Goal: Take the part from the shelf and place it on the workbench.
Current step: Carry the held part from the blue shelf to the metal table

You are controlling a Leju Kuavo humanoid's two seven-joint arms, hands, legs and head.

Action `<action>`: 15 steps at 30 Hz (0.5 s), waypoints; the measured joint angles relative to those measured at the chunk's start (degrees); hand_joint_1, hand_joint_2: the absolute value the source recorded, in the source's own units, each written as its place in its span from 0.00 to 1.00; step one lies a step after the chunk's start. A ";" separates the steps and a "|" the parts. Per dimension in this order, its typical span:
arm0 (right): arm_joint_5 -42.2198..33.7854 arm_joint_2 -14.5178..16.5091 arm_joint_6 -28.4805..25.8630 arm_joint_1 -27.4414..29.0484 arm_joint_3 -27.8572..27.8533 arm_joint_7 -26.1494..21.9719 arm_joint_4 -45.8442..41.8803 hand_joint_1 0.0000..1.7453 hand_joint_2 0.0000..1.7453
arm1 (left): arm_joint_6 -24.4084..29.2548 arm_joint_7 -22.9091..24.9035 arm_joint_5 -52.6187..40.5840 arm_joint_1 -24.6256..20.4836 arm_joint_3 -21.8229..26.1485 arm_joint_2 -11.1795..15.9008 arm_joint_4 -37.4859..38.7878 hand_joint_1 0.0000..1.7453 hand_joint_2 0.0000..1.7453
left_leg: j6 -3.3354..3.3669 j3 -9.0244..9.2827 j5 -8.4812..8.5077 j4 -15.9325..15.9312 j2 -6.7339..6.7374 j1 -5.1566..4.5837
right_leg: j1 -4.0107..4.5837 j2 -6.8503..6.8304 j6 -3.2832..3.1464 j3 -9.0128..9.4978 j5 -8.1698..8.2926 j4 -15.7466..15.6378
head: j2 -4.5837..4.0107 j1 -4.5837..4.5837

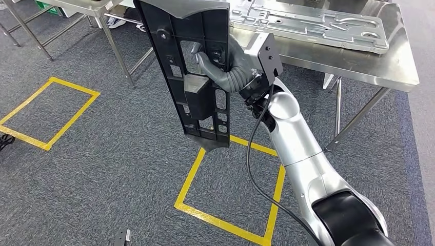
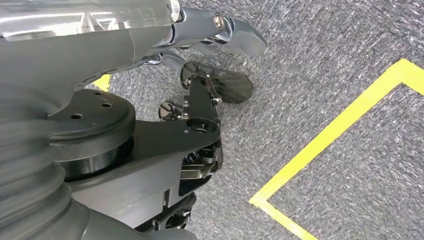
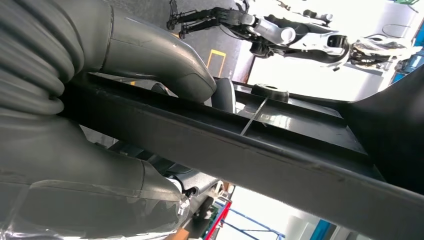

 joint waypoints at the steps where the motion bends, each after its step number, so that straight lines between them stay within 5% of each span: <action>1: 0.04 0.00 0.00 0.06 0.02 0.01 -0.09 1.00 1.00 | 0.04 0.08 0.03 -0.03 0.00 -0.01 0.00 0.00 1.00 | 0.12 0.01 -0.04 -0.11 0.02 -0.02 | -0.02 0.02 0.10 0.03 0.00 -0.13 | -0.01 -0.01; 4: 0.22 0.01 0.03 0.08 0.06 0.04 -0.67 1.00 1.00 | 0.09 0.17 0.15 -0.02 0.03 -0.18 0.00 0.00 1.00 | 0.63 0.74 0.25 -1.45 0.32 0.54 | 0.07 -0.45 0.70 -0.78 -1.11 1.67 | 0.01 0.07; 7: 0.24 -0.02 0.10 0.48 0.07 0.07 -0.97 1.00 1.00 | 0.10 0.17 0.19 0.09 0.07 -0.30 0.00 0.00 1.00 | 0.86 1.13 0.19 -1.90 0.60 0.72 | -0.26 -0.90 1.24 -7.71 -5.12 13.22 | 0.01 0.13; 9: 0.26 -0.08 0.18 1.27 0.07 0.12 -0.99 1.00 1.00 | 0.21 0.17 0.19 0.36 0.09 -0.32 0.00 0.00 1.00 | 0.71 1.38 -0.21 -1.74 0.68 0.79 | -0.65 -0.96 1.55 -11.91 -4.71 17.95 | 0.01 0.13; 10: 0.30 -0.10 0.22 1.55 0.08 0.14 -1.00 1.00 1.00 | 0.31 0.17 0.19 0.49 0.10 -0.33 0.00 0.00 1.00 | 0.56 1.61 -0.51 -1.57 0.68 0.86 | -0.85 -1.08 1.69 -12.35 -2.58 16.77 | 0.01 0.14; 13: 0.39 -0.13 0.34 1.82 0.10 0.16 -1.08 1.00 1.00 | 0.51 0.17 0.19 0.69 0.13 -0.40 0.00 0.00 1.00 | -0.26 2.25 -1.64 -0.78 0.67 0.95 | -1.12 -2.12 1.84 -9.70 4.96 6.37 | 0.01 0.14; 15: 0.42 -0.12 0.42 1.96 0.14 0.21 -1.10 1.00 1.00 | 0.58 0.17 0.19 0.78 0.16 -0.42 0.00 0.00 1.00 | -0.95 2.04 -1.99 -0.44 0.80 0.83 | -0.81 -2.48 1.19 -8.95 5.62 3.44 | 0.01 -0.09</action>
